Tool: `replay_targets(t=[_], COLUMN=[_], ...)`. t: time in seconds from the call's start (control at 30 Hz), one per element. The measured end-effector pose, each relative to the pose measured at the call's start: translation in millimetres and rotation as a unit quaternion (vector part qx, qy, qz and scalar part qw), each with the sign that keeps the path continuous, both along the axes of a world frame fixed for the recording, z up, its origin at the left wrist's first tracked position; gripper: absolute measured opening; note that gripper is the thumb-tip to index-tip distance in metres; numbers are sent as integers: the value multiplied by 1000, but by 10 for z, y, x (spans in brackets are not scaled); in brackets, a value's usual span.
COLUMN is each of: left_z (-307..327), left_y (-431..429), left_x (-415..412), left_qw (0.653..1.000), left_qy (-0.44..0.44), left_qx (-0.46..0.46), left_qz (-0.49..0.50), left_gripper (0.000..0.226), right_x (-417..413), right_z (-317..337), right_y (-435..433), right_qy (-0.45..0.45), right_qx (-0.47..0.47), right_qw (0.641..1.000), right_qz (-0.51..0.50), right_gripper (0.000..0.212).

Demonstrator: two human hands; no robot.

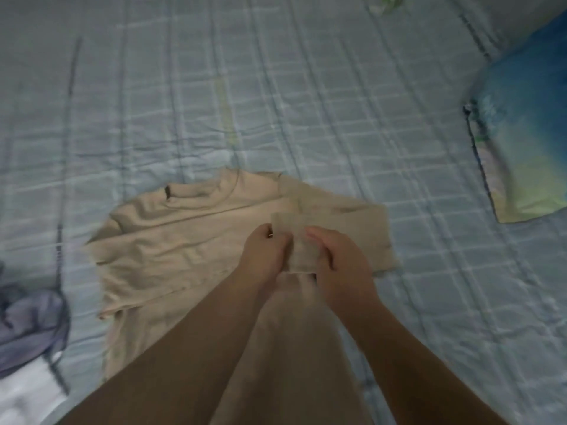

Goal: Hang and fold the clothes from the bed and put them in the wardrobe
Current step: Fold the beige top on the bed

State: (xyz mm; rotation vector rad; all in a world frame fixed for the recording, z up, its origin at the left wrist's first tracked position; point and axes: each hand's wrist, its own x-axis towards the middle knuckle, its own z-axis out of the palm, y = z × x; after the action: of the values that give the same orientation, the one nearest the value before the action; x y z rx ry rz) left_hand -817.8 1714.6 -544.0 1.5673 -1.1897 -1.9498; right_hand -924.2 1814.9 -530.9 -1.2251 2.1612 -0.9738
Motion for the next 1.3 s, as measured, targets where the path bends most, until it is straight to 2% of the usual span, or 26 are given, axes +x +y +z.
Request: replay_targets(t=[0.1, 0.17, 0.4, 0.57, 0.67, 0.87, 1.03, 1.2, 1.3], left_z=[79, 95, 73, -22, -114, -396, -457, -403, -413], left_y=[-229, -380, -825, -1062, -1110, -1081, -994, -693, -339], left_x=[482, 815, 1893, 2606, 2877, 3158, 3166, 3192, 3259], left_qw=[998, 997, 990, 975, 969, 959, 948, 957, 956], left_qy=[-43, -54, -103, -199, -219, -262, -289, -251, -254], left_qx=[-35, -40, -67, -71, -62, -65, -111, -123, -138], left_qz=[25, 42, 72, 73, 99, 81, 76, 73, 53], left_gripper=[25, 16, 14, 21, 13, 13, 12, 27, 40], right_x=[367, 645, 1719, 2381, 2625, 2789, 2814, 2761, 2662], right_z=[-98, -194, -365, -461, -588, -878, -905, -776, -698], right_y=[-218, -385, -965, -1262, -1398, -1440, -1458, -1248, -895], right_qy=[190, 237, 262, 265, 274, 316, 337, 300, 306], right_qx=[33, 72, 121, 136, 154, 186, 180, 147, 122], right_qw=[977, 959, 939, 930, 917, 894, 889, 908, 904], right_qz=[95, 137, 184, 217, 244, 256, 250, 252, 271], right_gripper=[48, 53, 58, 58, 57, 59, 61, 59, 59])
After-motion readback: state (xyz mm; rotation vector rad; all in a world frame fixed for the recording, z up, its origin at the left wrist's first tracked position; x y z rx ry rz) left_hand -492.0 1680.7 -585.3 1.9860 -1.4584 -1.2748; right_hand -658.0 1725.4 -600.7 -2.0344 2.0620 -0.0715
